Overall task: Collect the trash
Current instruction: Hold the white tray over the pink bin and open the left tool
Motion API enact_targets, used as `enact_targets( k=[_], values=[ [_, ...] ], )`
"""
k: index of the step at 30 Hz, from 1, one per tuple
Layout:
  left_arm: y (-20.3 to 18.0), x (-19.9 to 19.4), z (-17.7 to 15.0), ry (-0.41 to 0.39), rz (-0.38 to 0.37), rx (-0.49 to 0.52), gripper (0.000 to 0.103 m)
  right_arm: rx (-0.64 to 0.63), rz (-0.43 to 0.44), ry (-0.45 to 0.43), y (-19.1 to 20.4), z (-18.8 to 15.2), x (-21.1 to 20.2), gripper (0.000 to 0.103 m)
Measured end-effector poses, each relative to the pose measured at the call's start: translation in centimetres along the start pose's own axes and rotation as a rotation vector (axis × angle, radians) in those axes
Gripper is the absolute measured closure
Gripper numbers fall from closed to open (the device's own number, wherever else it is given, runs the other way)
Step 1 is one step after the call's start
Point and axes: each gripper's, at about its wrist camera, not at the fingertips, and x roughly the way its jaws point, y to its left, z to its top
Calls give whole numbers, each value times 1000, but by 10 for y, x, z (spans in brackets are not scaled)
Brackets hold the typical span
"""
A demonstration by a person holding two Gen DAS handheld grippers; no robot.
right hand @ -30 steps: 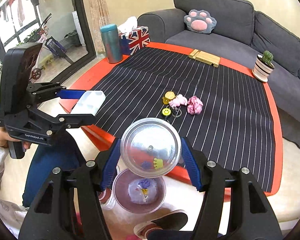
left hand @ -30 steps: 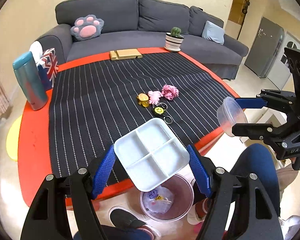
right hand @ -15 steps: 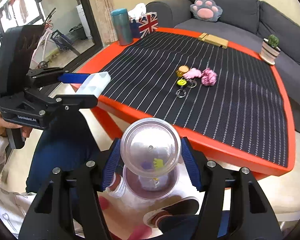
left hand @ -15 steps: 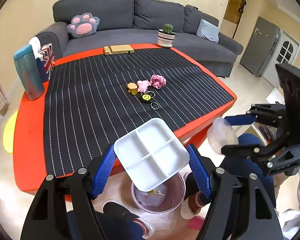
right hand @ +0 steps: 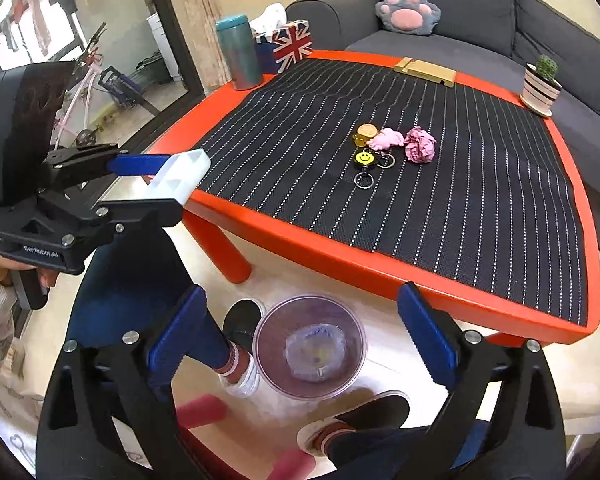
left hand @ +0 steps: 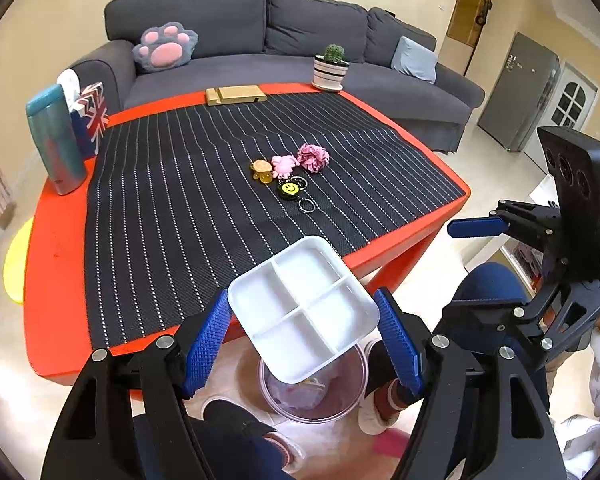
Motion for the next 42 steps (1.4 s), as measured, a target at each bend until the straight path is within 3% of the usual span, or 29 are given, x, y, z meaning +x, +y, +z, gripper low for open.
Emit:
enact_targets(
  k=[42],
  values=[
    [-38, 19, 3, 58, -70, 79, 33, 96, -70, -51, -34, -12, -29, 6]
  ],
)
